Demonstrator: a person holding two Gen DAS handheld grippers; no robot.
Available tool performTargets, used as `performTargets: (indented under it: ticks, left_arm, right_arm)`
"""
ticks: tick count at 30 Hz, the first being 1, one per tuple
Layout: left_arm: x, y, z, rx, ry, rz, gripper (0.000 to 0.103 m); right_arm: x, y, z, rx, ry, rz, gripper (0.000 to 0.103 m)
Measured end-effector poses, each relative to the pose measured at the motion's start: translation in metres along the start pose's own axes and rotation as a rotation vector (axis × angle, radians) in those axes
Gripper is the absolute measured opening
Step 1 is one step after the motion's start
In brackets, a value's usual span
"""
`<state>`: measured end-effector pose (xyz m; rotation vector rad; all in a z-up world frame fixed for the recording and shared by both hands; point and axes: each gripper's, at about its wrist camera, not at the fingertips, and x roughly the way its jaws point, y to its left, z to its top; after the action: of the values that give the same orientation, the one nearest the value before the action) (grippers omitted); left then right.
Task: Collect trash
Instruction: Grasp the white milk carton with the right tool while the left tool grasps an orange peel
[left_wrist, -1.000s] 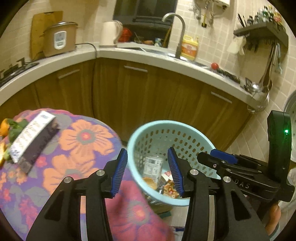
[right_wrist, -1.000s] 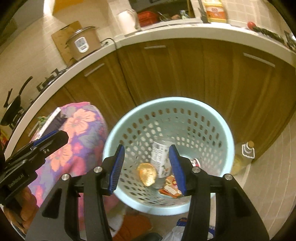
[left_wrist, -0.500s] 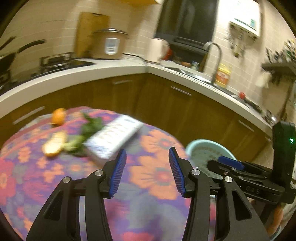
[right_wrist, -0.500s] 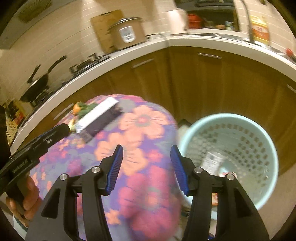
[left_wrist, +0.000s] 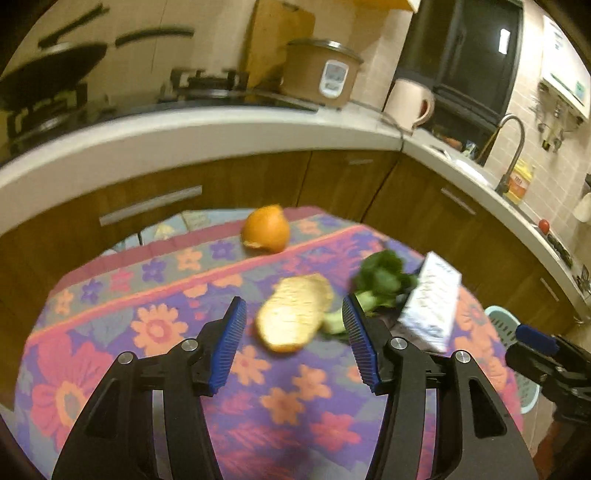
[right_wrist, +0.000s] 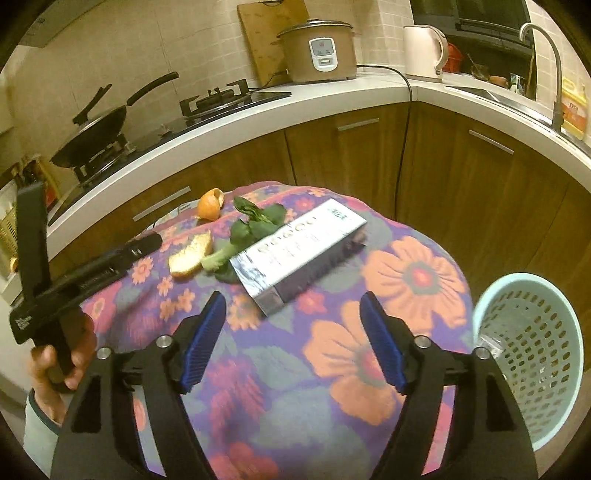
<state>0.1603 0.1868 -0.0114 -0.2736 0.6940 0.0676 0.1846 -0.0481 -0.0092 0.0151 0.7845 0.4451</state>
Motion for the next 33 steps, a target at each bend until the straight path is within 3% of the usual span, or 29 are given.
performTargets:
  ticks: [8,12,14,15,18,23,29,31,32,33]
  left_arm:
    - [0.050,0.024,-0.002,-0.023,0.139,-0.044,0.051]
    - [0.057,0.007,-0.006,0.073,0.148,0.008,0.051]
    - [0.057,-0.004,-0.009,0.133,0.147,0.028,0.037]
    - [0.057,-0.007,-0.011,0.151,0.147,0.019,0.019]
    - [0.054,-0.009,-0.012,0.168,0.132,0.022,0.004]
    - [0.047,0.010,-0.008,0.069,0.101,-0.042,0.002]
    - [0.040,0.018,-0.008,0.042,0.068,-0.059,0.002]
    - [0.039,0.016,-0.007,0.047,0.064,-0.061,0.002]
    - [0.039,0.015,-0.008,0.050,0.062,-0.059,0.002]
    - [0.038,0.014,-0.008,0.056,0.060,-0.057,0.002]
  right_arm:
    - [0.031,0.017,0.007,0.061,-0.039,-0.063,0.077]
    - [0.045,0.016,0.005,0.092,-0.041,-0.088,0.077]
    - [0.049,0.013,0.003,0.127,-0.043,-0.102,0.078]
    - [0.051,0.011,0.002,0.149,-0.048,-0.112,0.082]
    - [0.055,0.012,0.003,0.174,-0.054,-0.129,0.088]
    - [0.072,0.025,0.011,0.191,-0.019,-0.154,0.088]
    - [0.103,0.043,0.013,0.176,0.022,-0.315,0.088]
    - [0.105,0.040,0.014,0.196,0.028,-0.318,0.087]
    - [0.104,0.038,0.014,0.200,0.026,-0.318,0.082]
    - [0.103,0.037,0.013,0.201,0.031,-0.324,0.071]
